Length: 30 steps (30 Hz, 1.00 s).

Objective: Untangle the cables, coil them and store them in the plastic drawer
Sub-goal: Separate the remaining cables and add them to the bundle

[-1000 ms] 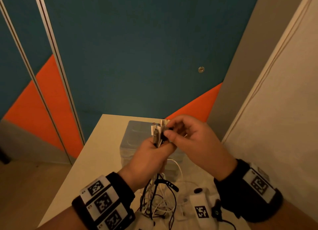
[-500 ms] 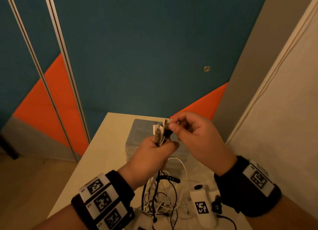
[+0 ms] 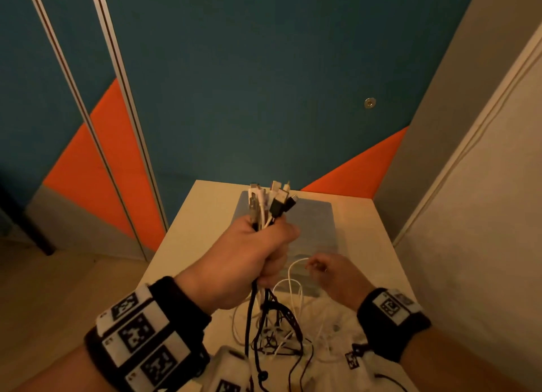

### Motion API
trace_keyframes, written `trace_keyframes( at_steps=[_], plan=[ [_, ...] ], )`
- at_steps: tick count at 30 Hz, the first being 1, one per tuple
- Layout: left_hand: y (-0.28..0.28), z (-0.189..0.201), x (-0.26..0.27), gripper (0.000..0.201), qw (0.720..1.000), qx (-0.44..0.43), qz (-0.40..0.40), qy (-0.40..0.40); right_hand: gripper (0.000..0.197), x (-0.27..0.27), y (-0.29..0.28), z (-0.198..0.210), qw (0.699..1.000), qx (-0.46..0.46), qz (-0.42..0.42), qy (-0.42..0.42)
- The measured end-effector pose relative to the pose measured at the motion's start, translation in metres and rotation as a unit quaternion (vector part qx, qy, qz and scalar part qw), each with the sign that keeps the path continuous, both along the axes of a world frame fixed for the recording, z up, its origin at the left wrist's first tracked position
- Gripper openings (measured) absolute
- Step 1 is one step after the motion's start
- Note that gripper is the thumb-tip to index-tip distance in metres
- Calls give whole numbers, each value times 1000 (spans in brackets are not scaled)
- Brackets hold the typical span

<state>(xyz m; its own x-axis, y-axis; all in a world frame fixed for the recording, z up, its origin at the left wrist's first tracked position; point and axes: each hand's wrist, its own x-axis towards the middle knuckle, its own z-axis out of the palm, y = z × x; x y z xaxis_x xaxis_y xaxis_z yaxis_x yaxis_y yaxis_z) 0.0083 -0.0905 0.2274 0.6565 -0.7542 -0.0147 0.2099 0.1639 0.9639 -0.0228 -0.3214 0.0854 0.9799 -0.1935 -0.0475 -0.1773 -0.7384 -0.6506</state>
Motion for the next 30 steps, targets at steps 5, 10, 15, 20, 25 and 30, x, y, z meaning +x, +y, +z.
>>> trace_keyframes(
  at_steps=[5,10,15,20,25,30],
  plan=[
    [3,-3,-1,38,1000,6,-4,-10,29,14,32,-53,985,3,2,172],
    [8,-6,4,45,999,27,15,-19,29,21,38,-47,990,46,4,133],
    [8,-17,10,45,996,55,65,-23,23,14,36,27,970,234,-70,3],
    [-3,-25,11,46,994,69,81,-4,28,6,37,103,942,279,-55,-180],
    [-15,-24,13,25,990,65,127,0,27,-7,40,137,931,276,-5,-238],
    [-21,-21,10,19,980,31,175,-89,25,-21,39,148,971,147,43,-182]
  ],
)
